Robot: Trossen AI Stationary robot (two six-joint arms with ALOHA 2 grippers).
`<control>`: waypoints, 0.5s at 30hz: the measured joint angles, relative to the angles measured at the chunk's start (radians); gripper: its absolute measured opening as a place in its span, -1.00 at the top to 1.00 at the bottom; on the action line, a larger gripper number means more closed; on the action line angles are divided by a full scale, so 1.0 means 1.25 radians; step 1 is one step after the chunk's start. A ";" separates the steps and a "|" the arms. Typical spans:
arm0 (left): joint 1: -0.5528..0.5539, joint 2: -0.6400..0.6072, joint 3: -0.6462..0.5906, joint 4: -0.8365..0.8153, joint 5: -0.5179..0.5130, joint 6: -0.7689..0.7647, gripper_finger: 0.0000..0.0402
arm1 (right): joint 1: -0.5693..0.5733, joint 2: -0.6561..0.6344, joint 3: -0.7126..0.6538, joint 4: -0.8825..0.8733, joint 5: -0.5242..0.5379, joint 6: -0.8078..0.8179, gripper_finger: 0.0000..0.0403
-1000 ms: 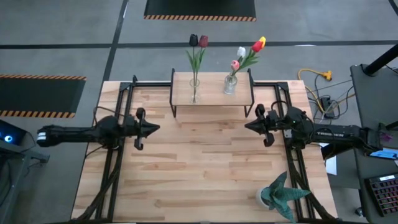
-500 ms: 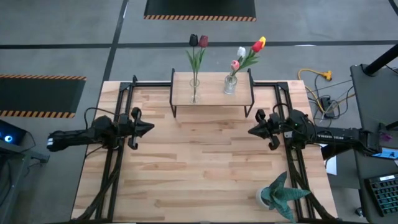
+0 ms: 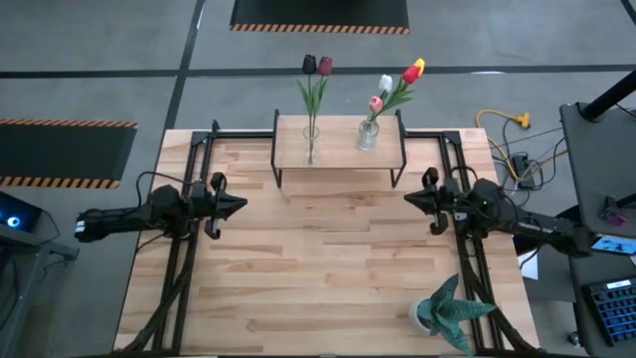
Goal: Pick and place flowers into a vace then onto a shelf
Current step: Return to Home Position
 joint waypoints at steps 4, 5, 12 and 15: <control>0.000 0.000 0.000 0.006 0.001 -0.015 1.00 | 0.027 -0.051 0.000 -0.025 0.041 -0.011 0.96; 0.000 0.000 0.000 0.007 0.000 -0.015 1.00 | 0.036 -0.057 0.000 -0.039 0.042 -0.013 0.96; 0.000 0.001 0.000 0.007 0.001 -0.001 1.00 | 0.091 -0.064 0.000 -0.096 0.102 -0.079 0.96; 0.000 0.002 0.000 0.003 0.001 0.015 1.00 | 0.097 -0.064 0.000 -0.087 0.104 -0.088 0.96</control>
